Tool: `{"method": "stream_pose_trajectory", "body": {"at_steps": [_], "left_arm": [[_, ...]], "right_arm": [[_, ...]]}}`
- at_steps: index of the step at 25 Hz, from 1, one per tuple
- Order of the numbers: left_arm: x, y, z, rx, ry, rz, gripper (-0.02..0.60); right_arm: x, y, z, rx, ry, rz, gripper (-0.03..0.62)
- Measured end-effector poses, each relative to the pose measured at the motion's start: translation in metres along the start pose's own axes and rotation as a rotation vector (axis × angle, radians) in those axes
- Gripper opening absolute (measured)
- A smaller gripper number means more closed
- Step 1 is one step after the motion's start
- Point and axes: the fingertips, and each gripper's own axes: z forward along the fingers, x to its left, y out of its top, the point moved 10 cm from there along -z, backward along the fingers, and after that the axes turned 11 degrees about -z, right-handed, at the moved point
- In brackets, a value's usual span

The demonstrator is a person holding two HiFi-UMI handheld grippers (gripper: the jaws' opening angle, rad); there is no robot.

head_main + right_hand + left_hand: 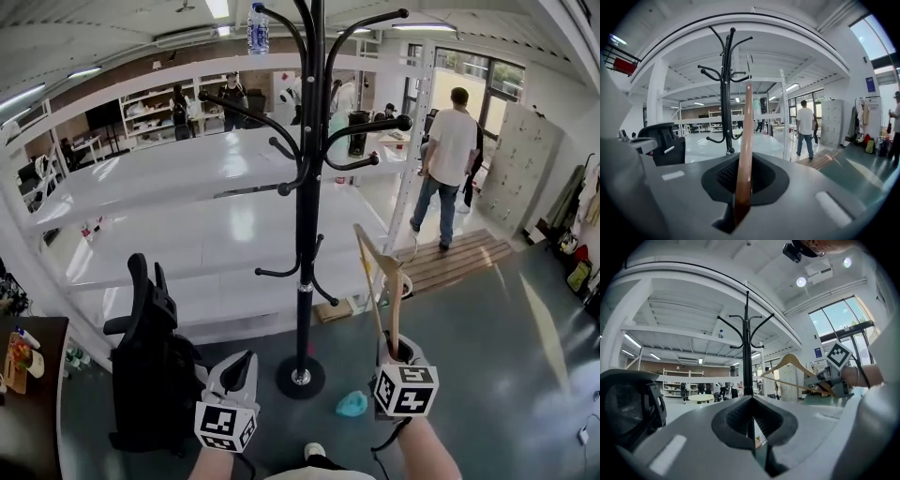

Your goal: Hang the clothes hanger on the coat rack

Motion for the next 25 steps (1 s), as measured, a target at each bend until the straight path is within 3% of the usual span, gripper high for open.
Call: {"method": "stream_pose_trajectory", "body": {"at_steps": [10, 25], "left_arm": [[0.005, -0.002, 0.052, 0.002, 0.035, 0.017, 0.0], [0.024, -0.015, 0.068, 0.03, 0.097, -0.004, 0.0]], "right_arm": [[-0.027, 0.089, 0.077, -0.086, 0.083, -0.055, 0.04], [-0.014, 0.121, 0.162, -0.012, 0.185, -0.137, 0.041]]}}
